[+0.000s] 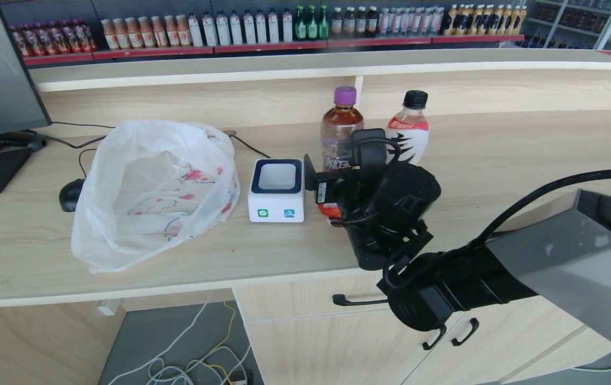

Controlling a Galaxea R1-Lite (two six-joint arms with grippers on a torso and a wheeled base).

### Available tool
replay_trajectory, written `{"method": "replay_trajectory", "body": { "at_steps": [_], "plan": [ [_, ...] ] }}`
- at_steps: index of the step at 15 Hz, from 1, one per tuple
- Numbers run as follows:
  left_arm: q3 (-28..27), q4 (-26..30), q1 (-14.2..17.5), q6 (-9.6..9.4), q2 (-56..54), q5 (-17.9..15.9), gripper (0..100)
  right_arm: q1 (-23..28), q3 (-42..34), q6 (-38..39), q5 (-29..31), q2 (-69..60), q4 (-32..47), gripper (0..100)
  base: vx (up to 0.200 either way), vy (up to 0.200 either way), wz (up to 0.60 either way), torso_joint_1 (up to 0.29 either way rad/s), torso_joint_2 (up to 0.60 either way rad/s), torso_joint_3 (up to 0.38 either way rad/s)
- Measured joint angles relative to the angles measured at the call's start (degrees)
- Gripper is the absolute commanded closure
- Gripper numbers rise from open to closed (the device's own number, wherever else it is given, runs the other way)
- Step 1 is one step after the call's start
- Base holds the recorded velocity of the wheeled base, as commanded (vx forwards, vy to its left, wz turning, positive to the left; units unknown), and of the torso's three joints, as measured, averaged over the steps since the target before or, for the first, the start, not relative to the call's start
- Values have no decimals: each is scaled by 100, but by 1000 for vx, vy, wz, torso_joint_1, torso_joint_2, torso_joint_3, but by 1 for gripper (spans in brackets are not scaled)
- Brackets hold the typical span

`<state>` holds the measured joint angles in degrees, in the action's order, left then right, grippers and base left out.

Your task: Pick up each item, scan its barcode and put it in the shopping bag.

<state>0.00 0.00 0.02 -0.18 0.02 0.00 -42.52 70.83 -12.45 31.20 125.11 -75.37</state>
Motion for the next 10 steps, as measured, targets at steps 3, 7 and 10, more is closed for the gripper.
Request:
{"method": "replay_trajectory", "body": {
  "at_steps": [3, 7, 10],
  "plan": [
    [0, 0, 0, 0, 0, 0, 0, 44, 32, 0, -9, 20, 0, 0, 0, 0, 0, 0, 0, 0],
    [0, 0, -2, 0, 0, 0, 0, 90, 144, 0, -9, 39, 0, 0, 0, 0, 0, 0, 0, 0],
    [0, 0, 0, 2, 0, 0, 0, 123, 168, -2, -7, 50, 0, 0, 0, 0, 0, 0, 0, 0]
  ]
}}
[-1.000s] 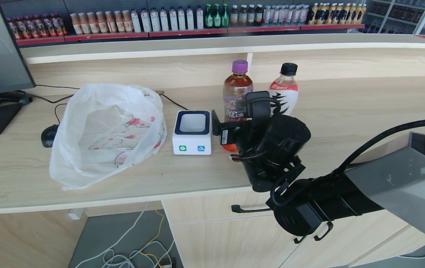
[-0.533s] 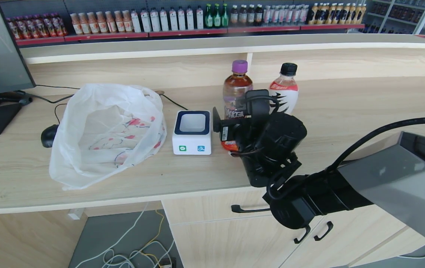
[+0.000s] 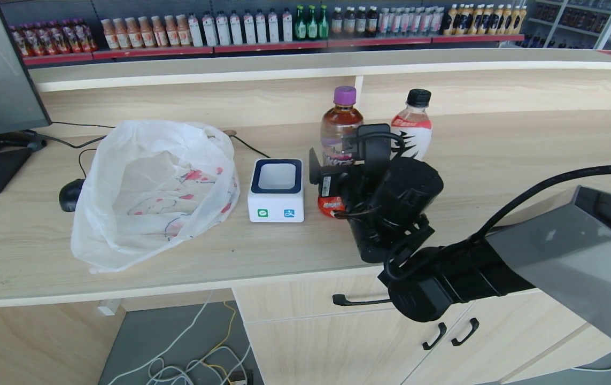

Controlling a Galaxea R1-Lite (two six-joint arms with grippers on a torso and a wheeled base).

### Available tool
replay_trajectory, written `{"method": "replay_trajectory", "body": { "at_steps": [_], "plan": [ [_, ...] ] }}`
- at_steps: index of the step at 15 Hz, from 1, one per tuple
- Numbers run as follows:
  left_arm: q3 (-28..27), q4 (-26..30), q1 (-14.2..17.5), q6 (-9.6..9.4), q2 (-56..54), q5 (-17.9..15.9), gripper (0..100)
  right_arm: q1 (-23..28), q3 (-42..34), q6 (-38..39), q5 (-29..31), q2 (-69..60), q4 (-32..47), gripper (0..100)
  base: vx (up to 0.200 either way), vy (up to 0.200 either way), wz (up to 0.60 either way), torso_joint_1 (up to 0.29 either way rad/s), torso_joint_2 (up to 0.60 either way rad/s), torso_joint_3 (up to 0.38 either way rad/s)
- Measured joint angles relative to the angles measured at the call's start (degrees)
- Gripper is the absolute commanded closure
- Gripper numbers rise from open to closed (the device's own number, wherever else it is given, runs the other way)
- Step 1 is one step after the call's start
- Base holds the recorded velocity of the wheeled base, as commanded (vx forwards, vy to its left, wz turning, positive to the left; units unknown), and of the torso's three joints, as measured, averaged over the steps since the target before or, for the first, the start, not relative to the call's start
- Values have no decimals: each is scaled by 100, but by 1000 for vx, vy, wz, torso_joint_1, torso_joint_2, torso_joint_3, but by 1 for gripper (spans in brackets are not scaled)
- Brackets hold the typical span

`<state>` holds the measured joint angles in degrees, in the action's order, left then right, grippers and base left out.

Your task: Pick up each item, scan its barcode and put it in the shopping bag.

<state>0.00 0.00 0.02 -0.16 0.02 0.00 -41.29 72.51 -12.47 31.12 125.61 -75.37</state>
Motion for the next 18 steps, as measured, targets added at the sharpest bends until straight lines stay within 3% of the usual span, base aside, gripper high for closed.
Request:
{"method": "replay_trajectory", "body": {
  "at_steps": [6, 7, 18],
  "plan": [
    [0, 0, 0, -2, 0, 0, 0, 6, 20, 0, -6, 27, -2, 0, 0, 0, 0, 0, 0, 0],
    [0, 0, -2, 0, 0, 0, 0, 6, 20, 2, -6, 35, -2, 100, 0, 0, 0, 0, 0, 0],
    [0, 0, 0, -2, 0, 0, 0, -7, 84, 7, -6, 41, -93, 100, 0, 0, 0, 0, 0, 0]
  ]
}}
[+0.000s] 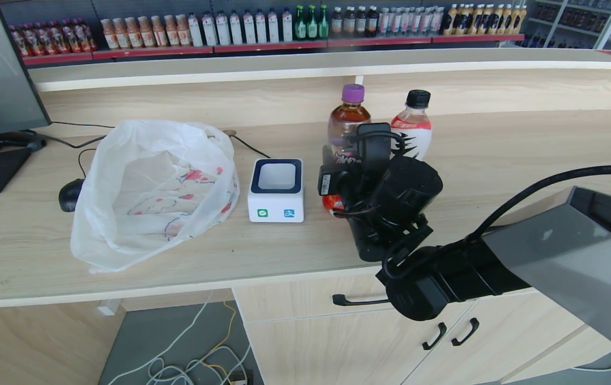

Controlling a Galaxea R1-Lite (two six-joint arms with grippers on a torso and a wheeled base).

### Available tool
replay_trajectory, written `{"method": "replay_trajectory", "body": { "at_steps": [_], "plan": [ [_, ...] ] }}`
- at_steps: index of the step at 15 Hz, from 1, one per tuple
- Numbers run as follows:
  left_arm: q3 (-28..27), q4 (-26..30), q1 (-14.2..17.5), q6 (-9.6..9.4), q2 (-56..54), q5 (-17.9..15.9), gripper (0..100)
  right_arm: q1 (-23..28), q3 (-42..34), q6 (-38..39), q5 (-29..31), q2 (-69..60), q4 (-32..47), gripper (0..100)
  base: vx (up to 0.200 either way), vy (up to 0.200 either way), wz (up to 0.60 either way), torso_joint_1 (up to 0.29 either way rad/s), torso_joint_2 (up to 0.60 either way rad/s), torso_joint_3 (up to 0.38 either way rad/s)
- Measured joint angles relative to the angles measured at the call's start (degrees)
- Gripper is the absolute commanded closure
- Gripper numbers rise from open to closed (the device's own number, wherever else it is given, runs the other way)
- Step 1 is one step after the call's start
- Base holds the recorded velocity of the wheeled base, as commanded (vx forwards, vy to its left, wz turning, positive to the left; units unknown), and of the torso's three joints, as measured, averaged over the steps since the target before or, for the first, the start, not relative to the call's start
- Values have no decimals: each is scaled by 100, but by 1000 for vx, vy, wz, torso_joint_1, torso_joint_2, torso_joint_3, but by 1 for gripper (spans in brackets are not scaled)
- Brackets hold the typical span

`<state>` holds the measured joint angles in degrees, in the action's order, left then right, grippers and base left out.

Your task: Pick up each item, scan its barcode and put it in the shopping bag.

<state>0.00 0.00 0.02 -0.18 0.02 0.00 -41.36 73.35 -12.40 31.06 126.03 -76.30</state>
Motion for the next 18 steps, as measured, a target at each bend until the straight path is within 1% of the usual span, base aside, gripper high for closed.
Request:
{"method": "replay_trajectory", "body": {
  "at_steps": [8, 12, 14, 18],
  "plan": [
    [0, 0, 0, 0, 0, 0, 0, -41, 10, -55, 13, -191, -28, 100, 0, 0, 0, 0, 0, 0],
    [0, 0, 0, 0, 0, 0, 0, -393, -39, -121, 95, -480, -66, 100, 0, 0, 0, 0, 0, 0],
    [0, 0, 0, 0, 0, 0, 0, -612, -111, -158, 288, -627, -201, 100, 0, 0, 0, 0, 0, 0],
    [0, 0, 0, 0, 0, 0, 0, -894, -756, -402, 380, -1086, -285, 100, 0, 0, 0, 0, 0, 0]
  ]
}}
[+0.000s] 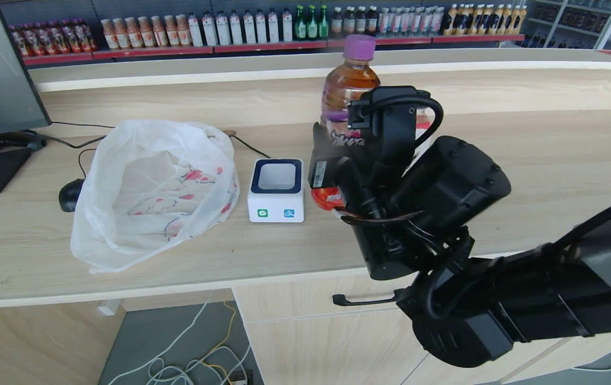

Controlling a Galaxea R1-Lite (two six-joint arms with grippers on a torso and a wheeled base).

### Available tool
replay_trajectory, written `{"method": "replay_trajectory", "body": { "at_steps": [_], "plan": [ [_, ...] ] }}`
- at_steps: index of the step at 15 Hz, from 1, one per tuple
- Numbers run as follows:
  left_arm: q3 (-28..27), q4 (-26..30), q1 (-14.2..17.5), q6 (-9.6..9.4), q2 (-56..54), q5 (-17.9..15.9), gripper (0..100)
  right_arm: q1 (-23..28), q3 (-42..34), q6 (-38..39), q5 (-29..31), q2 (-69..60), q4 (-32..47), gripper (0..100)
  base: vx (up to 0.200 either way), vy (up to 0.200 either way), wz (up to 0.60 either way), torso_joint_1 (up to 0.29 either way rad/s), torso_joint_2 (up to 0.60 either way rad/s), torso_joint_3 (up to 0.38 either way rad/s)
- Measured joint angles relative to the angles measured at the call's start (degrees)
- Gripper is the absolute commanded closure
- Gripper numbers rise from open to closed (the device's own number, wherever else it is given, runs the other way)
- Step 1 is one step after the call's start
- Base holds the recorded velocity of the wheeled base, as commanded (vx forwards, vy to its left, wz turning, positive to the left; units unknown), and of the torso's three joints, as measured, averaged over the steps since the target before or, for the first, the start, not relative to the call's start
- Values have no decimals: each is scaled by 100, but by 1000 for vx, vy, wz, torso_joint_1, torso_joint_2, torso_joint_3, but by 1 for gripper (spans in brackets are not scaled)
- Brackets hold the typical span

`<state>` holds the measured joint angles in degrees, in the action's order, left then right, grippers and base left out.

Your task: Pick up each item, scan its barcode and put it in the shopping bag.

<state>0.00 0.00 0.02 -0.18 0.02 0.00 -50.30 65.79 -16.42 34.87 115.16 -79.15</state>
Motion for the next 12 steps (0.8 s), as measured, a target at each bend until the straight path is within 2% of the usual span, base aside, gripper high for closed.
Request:
{"method": "replay_trajectory", "body": {
  "at_steps": [5, 12],
  "plan": [
    [0, 0, 0, 0, 0, 0, 0, -227, -1250, -141, 332, -444, -774, 100, 0, 0, 0, 0, 0, 0],
    [0, 0, -2, 0, 0, 0, 0, -752, -2815, -745, 503, -1193, -1059, 100, 0, 0, 0, 0, 0, 0]
  ]
}}
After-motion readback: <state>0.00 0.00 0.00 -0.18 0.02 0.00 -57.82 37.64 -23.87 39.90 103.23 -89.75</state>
